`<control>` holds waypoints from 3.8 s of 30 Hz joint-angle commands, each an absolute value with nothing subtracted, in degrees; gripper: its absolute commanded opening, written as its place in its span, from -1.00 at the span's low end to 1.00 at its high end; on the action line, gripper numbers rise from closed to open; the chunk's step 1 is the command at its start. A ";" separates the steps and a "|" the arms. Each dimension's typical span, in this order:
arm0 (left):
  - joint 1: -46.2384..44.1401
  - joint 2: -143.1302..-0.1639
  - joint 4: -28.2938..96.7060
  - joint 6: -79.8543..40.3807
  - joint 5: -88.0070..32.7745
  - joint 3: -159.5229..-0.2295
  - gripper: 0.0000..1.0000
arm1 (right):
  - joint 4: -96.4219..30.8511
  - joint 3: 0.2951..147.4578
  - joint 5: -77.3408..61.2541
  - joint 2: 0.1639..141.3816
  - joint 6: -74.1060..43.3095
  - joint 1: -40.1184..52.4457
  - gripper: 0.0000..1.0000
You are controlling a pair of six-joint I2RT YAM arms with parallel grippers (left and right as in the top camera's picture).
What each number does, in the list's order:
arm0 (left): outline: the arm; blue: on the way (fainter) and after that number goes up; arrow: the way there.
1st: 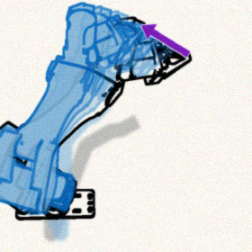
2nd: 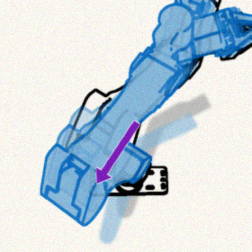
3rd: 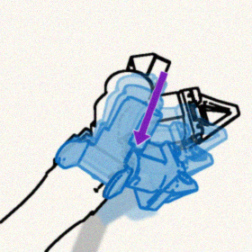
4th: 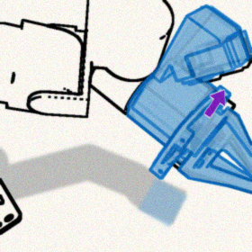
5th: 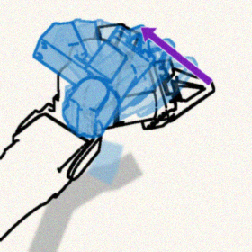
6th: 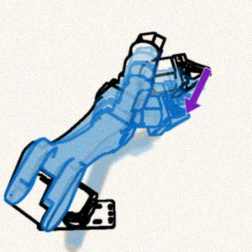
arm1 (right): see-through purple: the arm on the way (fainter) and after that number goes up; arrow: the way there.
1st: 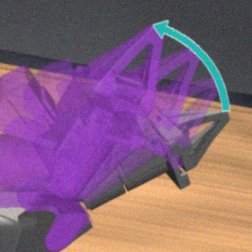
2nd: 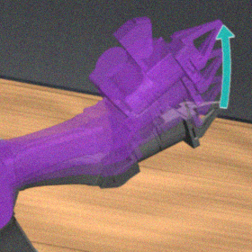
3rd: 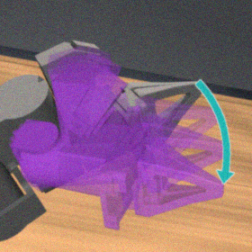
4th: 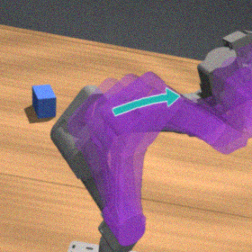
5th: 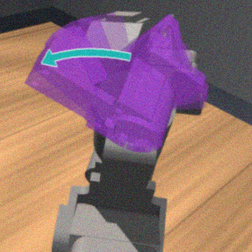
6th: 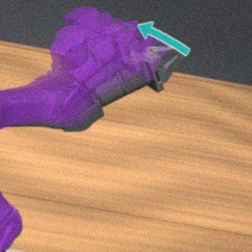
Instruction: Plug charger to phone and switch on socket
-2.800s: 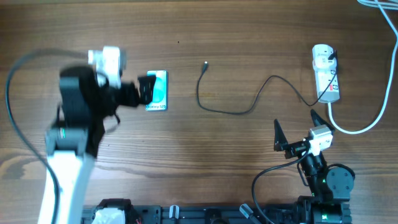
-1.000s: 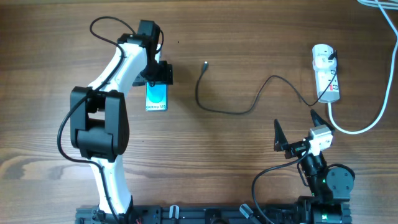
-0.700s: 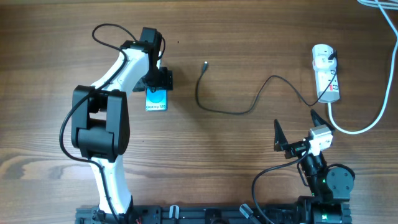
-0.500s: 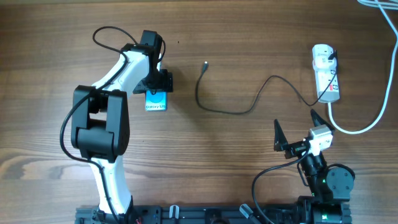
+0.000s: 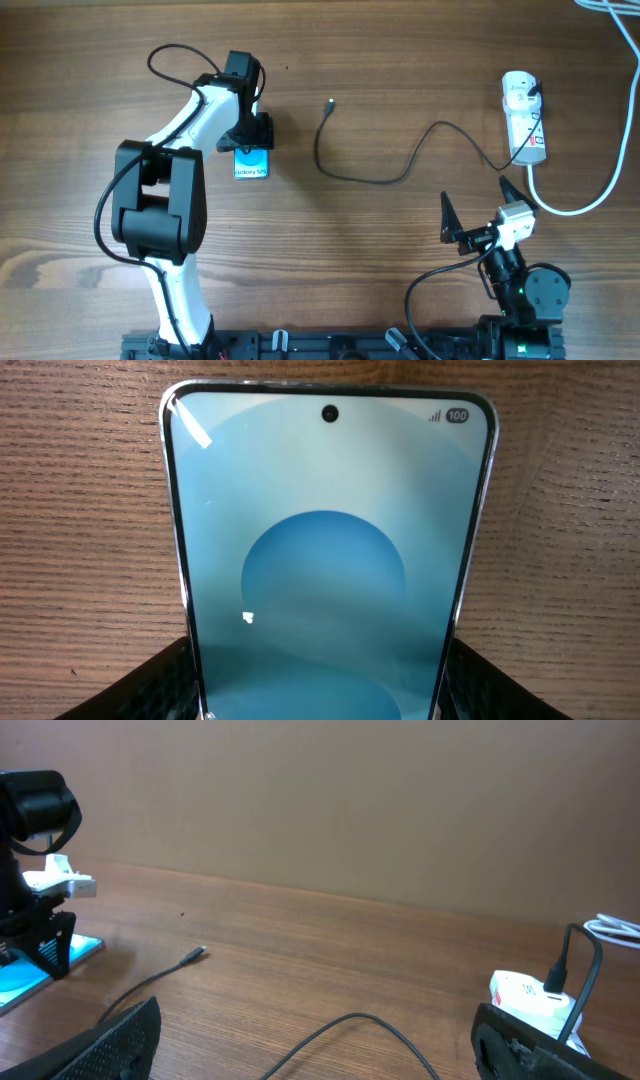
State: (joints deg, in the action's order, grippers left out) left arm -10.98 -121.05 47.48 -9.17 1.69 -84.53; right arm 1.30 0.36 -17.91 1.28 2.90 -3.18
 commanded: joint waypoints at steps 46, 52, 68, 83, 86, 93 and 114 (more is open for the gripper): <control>-11.14 -93.36 52.99 -26.17 -14.39 -92.71 0.40 | 1.43 0.30 -17.54 1.02 2.98 -2.96 0.99; -11.14 -93.36 52.77 -26.48 -18.65 -92.71 0.40 | 1.43 0.30 -17.54 1.02 2.98 -2.96 0.99; -11.14 -93.38 56.23 -33.01 -18.63 -92.68 0.36 | 1.43 0.30 -17.54 1.02 2.98 -2.96 0.99; -11.14 -93.38 55.05 -40.80 -18.63 -92.68 0.14 | 1.43 0.30 -17.54 1.02 3.01 -2.96 0.99; -11.14 -93.36 54.87 -40.80 -18.63 -92.68 0.13 | 1.43 0.30 -17.54 1.02 2.98 -2.96 0.99; -11.14 -93.36 54.11 -40.99 -21.04 -92.68 0.14 | 1.93 0.30 -18.22 1.02 -1.45 -2.96 1.00; -6.79 -93.36 50.74 -50.28 -44.62 -92.68 0.07 | -11.42 26.94 -36.47 41.01 -19.57 -2.96 0.99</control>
State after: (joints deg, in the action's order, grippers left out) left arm -7.31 -95.00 51.22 -45.87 -37.34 -91.15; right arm -11.11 23.88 -34.33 34.09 -19.27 -3.14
